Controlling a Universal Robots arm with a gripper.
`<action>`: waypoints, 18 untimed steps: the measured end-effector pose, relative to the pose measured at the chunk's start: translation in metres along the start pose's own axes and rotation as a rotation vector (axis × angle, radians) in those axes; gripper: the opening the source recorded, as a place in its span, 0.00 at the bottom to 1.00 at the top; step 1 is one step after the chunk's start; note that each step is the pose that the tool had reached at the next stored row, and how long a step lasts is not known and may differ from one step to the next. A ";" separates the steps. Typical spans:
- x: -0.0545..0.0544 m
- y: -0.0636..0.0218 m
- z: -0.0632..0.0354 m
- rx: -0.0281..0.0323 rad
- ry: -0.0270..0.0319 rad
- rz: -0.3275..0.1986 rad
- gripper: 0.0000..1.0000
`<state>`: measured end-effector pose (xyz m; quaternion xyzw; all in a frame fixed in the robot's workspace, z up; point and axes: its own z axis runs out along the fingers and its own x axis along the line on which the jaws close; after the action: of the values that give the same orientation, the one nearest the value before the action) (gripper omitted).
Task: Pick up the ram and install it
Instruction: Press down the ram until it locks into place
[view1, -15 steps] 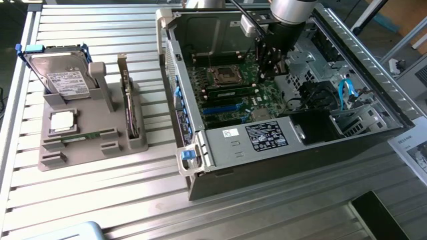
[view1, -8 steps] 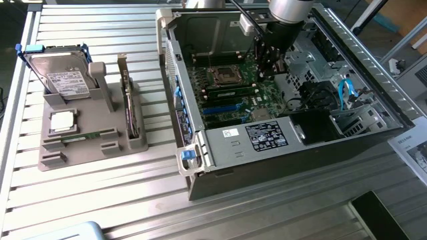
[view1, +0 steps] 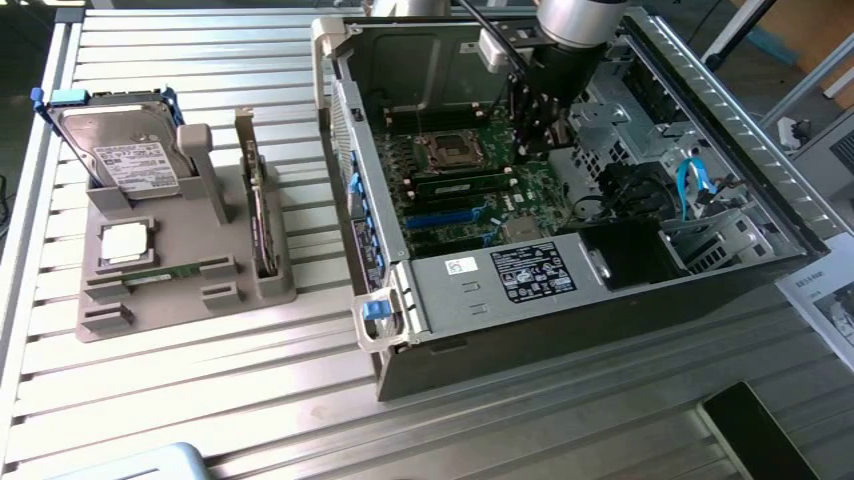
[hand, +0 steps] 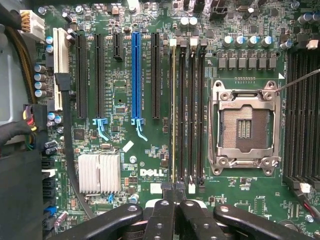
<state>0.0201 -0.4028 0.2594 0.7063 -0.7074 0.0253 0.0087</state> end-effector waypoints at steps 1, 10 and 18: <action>0.000 0.0000 0.0005 0.0000 0.0000 0.000 0.11; 0.000 0.0001 0.0062 0.0000 0.0000 0.000 0.11; -0.001 0.0003 0.0113 0.0000 0.0002 0.000 0.11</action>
<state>0.0201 -0.4028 0.2481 0.7063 -0.7074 0.0254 0.0088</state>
